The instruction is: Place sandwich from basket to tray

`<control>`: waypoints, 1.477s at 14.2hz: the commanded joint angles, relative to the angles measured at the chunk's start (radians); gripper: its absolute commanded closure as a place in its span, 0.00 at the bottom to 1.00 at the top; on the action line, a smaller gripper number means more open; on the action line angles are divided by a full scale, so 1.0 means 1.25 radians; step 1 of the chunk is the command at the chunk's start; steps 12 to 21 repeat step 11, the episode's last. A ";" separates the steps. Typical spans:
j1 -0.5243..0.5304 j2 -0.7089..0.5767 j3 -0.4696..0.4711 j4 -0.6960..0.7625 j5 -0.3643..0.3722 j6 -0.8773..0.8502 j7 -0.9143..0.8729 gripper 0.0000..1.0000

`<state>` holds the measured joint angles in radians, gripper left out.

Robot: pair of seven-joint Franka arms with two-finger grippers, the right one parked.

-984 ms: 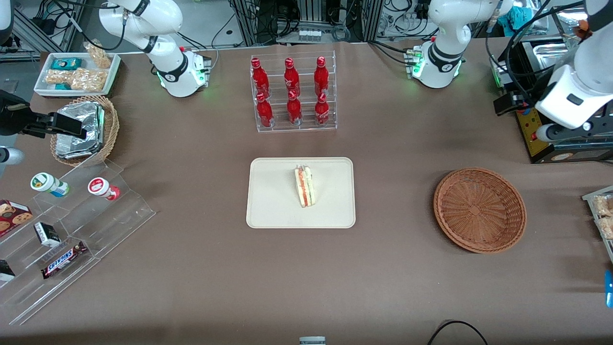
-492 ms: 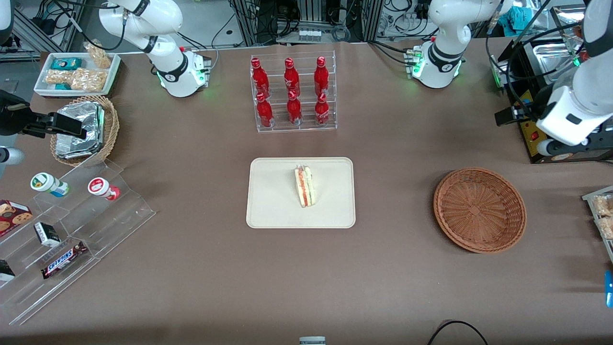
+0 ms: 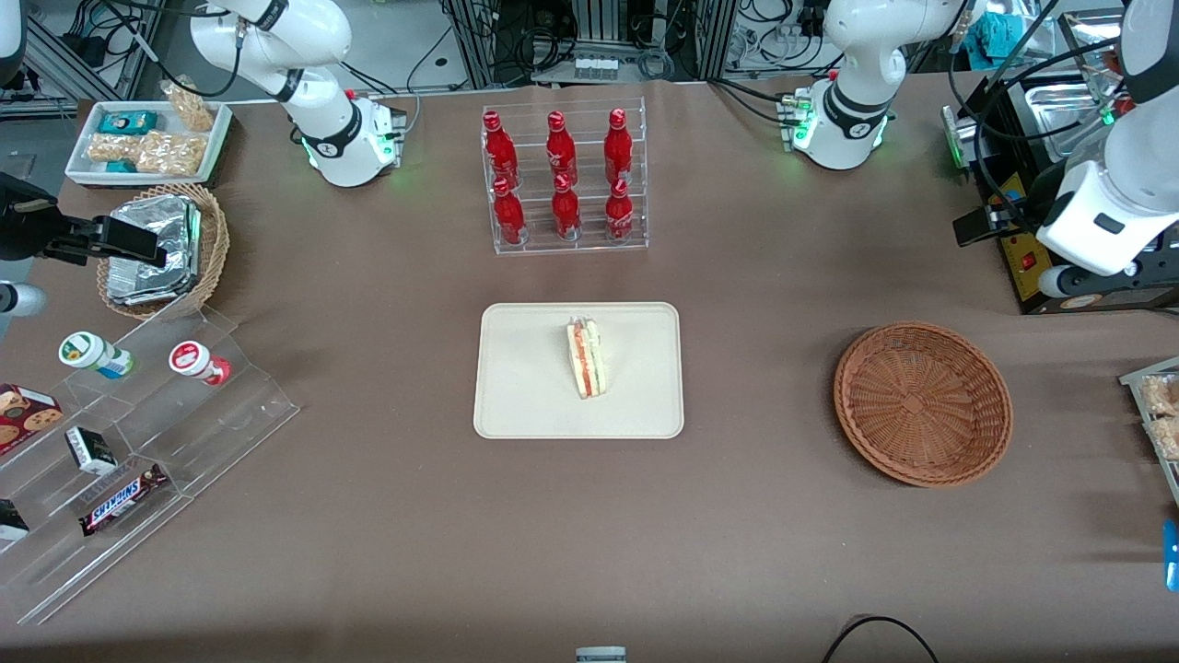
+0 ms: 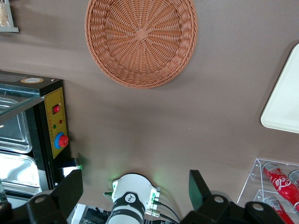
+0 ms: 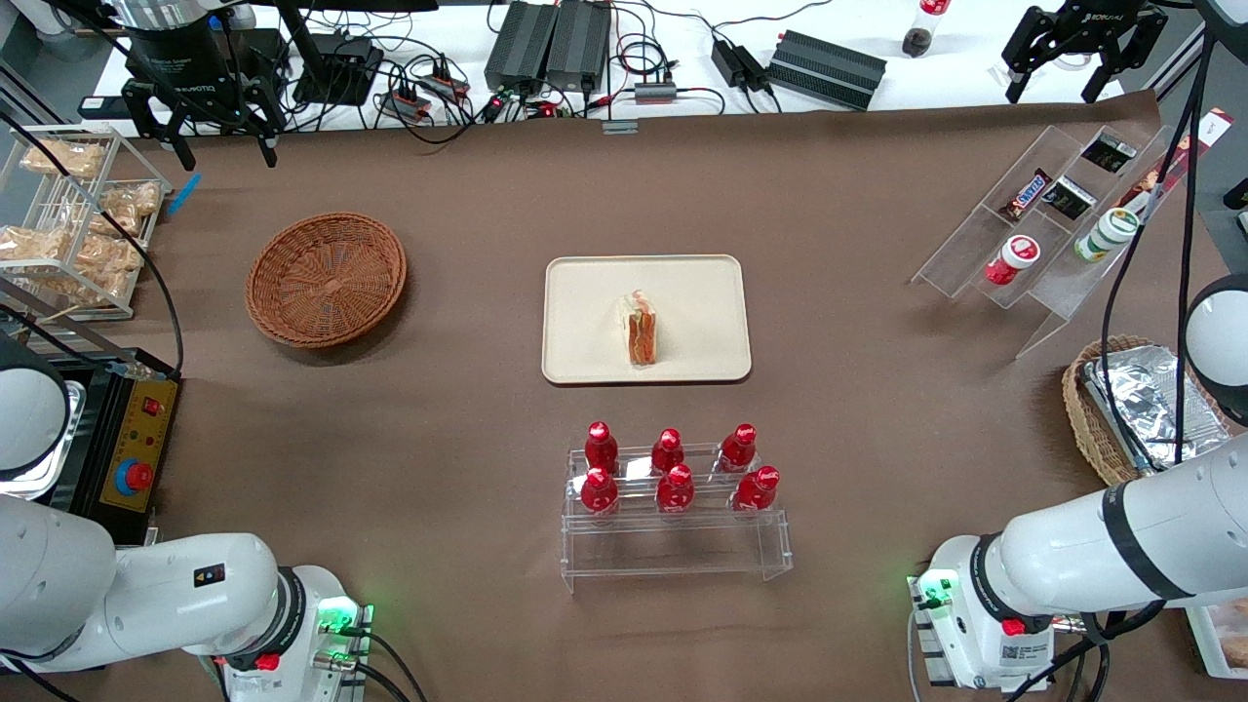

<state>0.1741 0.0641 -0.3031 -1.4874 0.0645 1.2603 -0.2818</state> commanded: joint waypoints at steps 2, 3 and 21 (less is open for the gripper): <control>-0.089 -0.030 0.104 -0.030 -0.034 0.018 -0.004 0.00; -0.090 -0.029 0.105 -0.030 -0.033 0.018 -0.004 0.00; -0.088 0.009 0.105 0.020 -0.033 0.012 -0.006 0.00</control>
